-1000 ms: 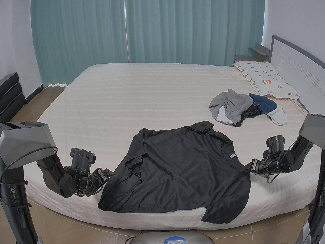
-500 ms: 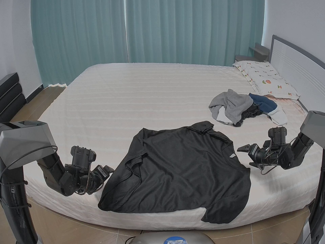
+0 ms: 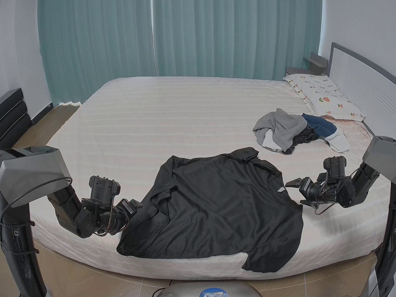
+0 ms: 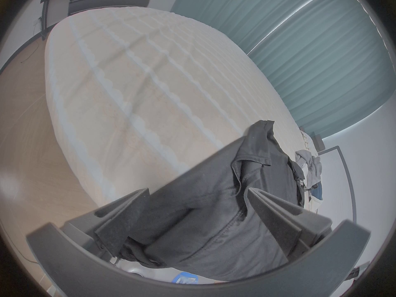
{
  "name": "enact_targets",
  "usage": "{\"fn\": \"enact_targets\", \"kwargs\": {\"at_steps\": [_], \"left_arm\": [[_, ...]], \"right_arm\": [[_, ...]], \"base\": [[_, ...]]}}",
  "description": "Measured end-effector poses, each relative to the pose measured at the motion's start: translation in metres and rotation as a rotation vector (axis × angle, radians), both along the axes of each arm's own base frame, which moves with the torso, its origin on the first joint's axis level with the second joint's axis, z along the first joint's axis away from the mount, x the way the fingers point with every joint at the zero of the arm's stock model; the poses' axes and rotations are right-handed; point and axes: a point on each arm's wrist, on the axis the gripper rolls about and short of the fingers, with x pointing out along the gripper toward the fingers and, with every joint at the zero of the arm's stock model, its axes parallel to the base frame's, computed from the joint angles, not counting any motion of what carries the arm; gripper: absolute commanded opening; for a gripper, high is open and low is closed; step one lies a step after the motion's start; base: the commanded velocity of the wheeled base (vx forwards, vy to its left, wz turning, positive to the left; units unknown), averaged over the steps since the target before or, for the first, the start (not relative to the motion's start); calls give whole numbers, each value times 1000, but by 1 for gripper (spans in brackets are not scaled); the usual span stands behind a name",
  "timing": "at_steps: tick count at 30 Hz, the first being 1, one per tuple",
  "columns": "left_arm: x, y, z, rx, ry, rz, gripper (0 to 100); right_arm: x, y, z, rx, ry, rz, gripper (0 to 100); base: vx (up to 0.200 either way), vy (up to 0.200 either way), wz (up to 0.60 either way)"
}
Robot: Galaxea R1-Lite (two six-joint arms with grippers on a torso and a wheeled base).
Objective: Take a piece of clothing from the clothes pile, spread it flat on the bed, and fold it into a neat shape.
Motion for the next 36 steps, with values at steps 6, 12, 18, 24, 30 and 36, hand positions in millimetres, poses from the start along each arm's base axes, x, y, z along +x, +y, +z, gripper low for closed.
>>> {"fn": "enact_targets", "kwargs": {"at_steps": [6, 12, 18, 24, 30, 36], "left_arm": [[0, -2, 0, -13, 1, 10, 100], [4, -7, 3, -42, -12, 35, 100], [4, -8, 4, -45, -18, 35, 100], [2, -14, 7, -48, -25, 18, 100], [7, -23, 16, -44, -62, -6, 100], [15, -34, 27, 18, -107, -33, 100]], "right_arm": [[0, 2, -1, -1, 1, 5, 100], [0, 5, -3, -1, 7, 13, 100], [-2, 9, -5, -1, 17, 23, 100], [-3, 11, -7, 10, 30, 22, 100], [-2, 13, -9, 48, 48, -4, 100], [-1, 17, -12, 55, 58, 6, 100]], "base": [[0, 0, 0], [0, 0, 0], [200, 0, 0], [0, 0, 0], [0, 0, 0], [0, 0, 0]]}}
